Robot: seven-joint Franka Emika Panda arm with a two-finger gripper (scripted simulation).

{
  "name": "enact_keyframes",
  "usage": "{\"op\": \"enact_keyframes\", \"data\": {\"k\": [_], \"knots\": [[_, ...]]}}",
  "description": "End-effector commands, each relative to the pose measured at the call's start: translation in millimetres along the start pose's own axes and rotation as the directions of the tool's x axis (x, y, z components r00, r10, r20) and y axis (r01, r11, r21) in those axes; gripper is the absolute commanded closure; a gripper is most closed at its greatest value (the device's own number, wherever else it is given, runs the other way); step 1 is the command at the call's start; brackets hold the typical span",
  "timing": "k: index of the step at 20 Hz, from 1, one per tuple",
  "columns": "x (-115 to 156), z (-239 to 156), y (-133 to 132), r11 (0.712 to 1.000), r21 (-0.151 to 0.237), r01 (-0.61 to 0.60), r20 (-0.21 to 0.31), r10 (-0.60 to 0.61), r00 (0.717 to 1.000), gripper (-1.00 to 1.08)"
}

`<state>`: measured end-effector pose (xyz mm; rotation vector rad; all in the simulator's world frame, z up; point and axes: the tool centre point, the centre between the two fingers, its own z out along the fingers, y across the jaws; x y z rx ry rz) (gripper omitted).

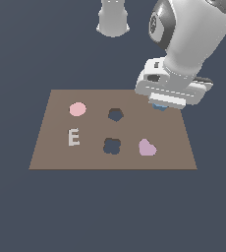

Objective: Insert a designated object into the corresponding slot on a board.

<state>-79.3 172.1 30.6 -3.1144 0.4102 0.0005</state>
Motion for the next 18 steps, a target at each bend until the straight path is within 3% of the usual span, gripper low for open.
{"op": "enact_keyframes", "data": {"k": [1, 11, 15, 18], "knots": [[2.2, -0.1, -0.4, 1.000, 0.000, -0.011, -0.001, 0.011, 1.000, 1.08], [31.3, -1.5, -3.8, 0.984, 0.001, -0.178, -0.001, 0.178, 0.984, 1.08], [52.6, -2.5, -3.0, 0.955, 0.001, -0.297, -0.001, 0.297, 0.955, 1.08], [72.3, -3.3, 0.1, 0.915, 0.002, -0.403, -0.001, 0.403, 0.915, 1.08]]}}
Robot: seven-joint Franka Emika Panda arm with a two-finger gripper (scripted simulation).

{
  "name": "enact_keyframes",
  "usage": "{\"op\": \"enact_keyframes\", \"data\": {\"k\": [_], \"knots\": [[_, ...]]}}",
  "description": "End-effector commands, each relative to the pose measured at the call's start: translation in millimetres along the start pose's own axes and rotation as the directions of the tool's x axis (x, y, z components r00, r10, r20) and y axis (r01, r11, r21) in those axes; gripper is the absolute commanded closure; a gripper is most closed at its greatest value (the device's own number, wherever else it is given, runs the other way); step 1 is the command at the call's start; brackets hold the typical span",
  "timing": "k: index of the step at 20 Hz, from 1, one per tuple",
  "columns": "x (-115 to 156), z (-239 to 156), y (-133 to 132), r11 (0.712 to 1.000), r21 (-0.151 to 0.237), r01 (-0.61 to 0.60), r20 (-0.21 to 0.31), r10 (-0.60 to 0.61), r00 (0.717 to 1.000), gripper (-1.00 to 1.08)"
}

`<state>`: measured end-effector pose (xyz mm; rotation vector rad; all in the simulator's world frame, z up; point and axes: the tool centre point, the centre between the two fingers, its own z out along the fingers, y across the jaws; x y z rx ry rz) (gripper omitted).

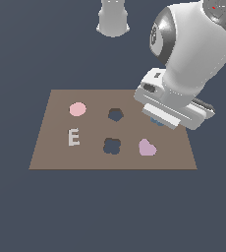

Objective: Insert a designated object into the corresponding slot on a board.

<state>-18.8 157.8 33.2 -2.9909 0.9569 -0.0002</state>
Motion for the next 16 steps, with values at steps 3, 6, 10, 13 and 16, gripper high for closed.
{"op": "enact_keyframes", "data": {"k": [3, 6, 10, 13, 16], "knots": [[33.4, -1.7, -3.5, 0.982, 0.001, -0.189, 0.000, 0.189, 0.982, 1.08], [58.9, -2.8, -1.6, 0.944, 0.001, -0.329, 0.000, 0.329, 0.944, 1.08], [90.2, -4.1, 6.2, 0.869, 0.001, -0.494, 0.000, 0.494, 0.869, 1.08], [110.9, -4.9, 15.1, 0.800, 0.001, -0.600, 0.000, 0.600, 0.800, 1.08], [128.9, -5.6, 25.9, 0.724, 0.001, -0.689, 0.000, 0.689, 0.724, 1.08]]}}
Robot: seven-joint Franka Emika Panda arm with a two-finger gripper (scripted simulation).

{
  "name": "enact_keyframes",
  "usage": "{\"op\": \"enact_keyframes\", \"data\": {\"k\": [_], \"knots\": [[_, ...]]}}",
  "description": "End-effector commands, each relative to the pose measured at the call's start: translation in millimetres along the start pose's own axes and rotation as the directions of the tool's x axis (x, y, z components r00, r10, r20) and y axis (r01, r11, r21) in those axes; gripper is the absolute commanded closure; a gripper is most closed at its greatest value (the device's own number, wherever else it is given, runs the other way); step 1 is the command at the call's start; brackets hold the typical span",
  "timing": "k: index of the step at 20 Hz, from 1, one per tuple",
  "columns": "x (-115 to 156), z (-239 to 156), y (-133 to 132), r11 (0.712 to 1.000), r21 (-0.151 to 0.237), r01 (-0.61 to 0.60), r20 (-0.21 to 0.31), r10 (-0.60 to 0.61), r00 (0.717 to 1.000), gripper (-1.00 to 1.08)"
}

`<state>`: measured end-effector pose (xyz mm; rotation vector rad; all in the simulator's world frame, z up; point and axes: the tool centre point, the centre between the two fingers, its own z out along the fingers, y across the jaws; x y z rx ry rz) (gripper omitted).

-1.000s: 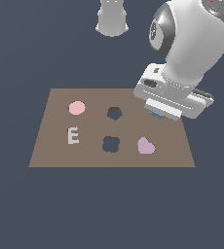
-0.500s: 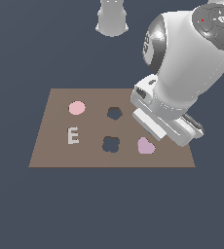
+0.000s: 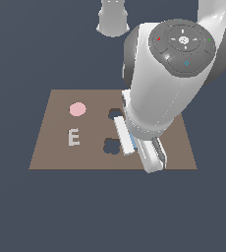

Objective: Insert a designated object into the corresponding slot on a board.

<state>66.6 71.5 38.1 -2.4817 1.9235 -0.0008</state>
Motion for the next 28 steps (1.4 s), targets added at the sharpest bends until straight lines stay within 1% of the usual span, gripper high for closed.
{"op": "enact_keyframes", "data": {"k": [1, 6, 12, 17, 26, 27, 28], "knots": [[17.1, -0.9, -2.6, 0.995, 0.000, -0.098, 0.000, 0.098, 0.995, 1.08], [44.9, -1.8, -1.8, 0.968, 0.000, -0.250, 0.000, 0.250, 0.968, 1.08], [66.4, -2.4, 2.4, 0.931, 0.000, -0.365, 0.000, 0.365, 0.931, 1.08], [74.1, -2.5, 5.1, 0.914, -0.001, -0.406, 0.000, 0.406, 0.914, 1.08], [74.9, 7.4, 6.4, 0.913, -0.001, -0.407, 0.001, 0.407, 0.913, 1.08], [74.9, 7.4, 6.4, 0.913, -0.001, -0.407, 0.001, 0.407, 0.913, -0.92], [74.9, 7.4, 6.4, 0.913, -0.001, -0.407, 0.001, 0.407, 0.913, -0.92]]}}
